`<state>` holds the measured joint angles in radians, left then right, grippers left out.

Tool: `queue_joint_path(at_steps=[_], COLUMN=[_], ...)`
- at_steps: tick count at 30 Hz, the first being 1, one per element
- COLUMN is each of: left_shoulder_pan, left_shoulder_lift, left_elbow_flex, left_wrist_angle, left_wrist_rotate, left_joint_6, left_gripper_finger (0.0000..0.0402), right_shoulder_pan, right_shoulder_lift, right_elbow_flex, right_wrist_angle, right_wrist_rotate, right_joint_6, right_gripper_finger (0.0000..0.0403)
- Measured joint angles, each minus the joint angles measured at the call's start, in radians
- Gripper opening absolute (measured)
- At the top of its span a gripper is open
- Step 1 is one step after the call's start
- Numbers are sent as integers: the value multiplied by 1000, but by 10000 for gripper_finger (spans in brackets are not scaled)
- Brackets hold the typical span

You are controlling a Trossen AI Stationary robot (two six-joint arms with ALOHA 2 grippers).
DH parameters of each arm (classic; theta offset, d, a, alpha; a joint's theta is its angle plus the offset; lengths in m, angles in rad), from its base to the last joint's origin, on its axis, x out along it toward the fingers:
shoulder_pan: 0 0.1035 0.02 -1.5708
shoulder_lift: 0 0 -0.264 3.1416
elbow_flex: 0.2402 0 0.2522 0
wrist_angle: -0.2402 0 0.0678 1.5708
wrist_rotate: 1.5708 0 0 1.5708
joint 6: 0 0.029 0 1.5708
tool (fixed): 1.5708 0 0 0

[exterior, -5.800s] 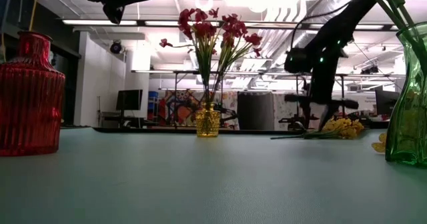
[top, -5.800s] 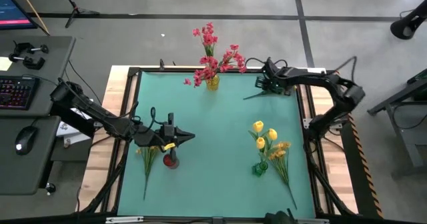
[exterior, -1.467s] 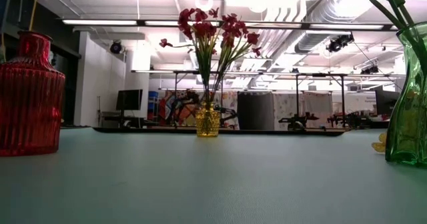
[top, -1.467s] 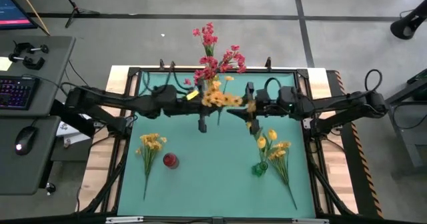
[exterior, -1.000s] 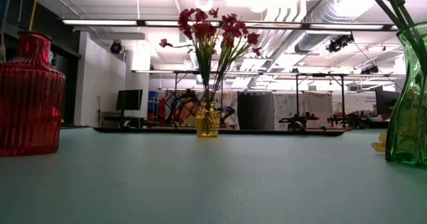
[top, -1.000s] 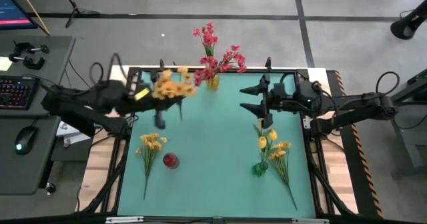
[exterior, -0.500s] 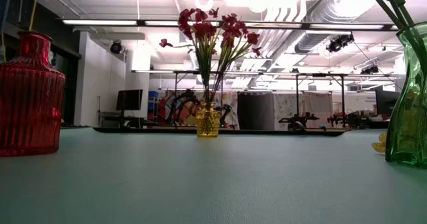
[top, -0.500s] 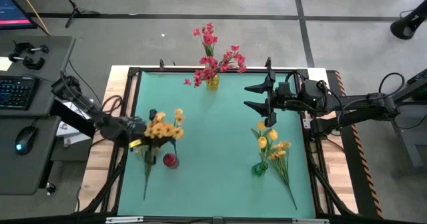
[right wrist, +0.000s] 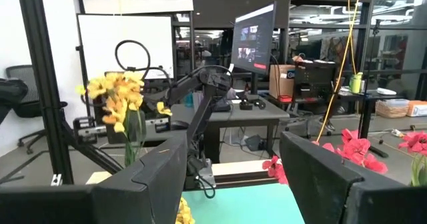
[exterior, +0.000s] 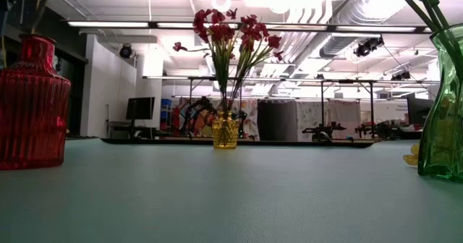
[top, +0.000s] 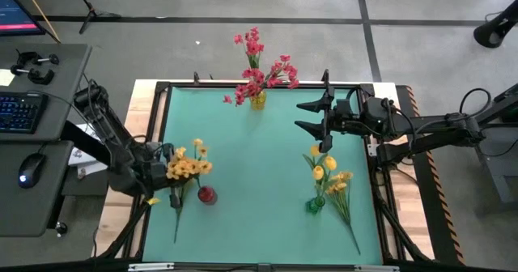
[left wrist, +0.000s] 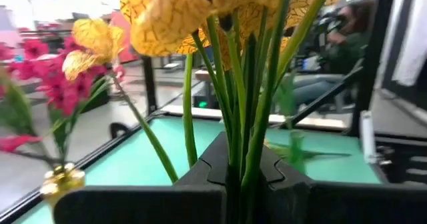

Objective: Sort flowers into vase by color
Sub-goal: Put the top right yellow flowers into the red vase

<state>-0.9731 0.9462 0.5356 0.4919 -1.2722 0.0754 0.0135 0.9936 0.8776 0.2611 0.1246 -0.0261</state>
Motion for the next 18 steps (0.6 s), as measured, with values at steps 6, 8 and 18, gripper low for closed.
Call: queue_joint_path(at_steps=[6, 8, 18], left_shoulder_pan=[7, 12, 12], left_shoulder_lift=[59, 71, 133], left_elbow_flex=[0, 0, 0], left_wrist_angle=[15, 15, -25], left_wrist_rotate=[-34, -35, -30], left_joint_6=[-3, -11, -166], left_gripper_finger=[0, 0, 14], right_shoulder_pan=[0, 0, 0], right_shoulder_lift=[0, 0, 0], right_elbow_flex=[0, 0, 0], right_wrist_angle=[0, 0, 0], right_wrist_rotate=[1, 1, 50], right_joint_6=[0, 0, 0], right_gripper_finger=[229, 229, 229])
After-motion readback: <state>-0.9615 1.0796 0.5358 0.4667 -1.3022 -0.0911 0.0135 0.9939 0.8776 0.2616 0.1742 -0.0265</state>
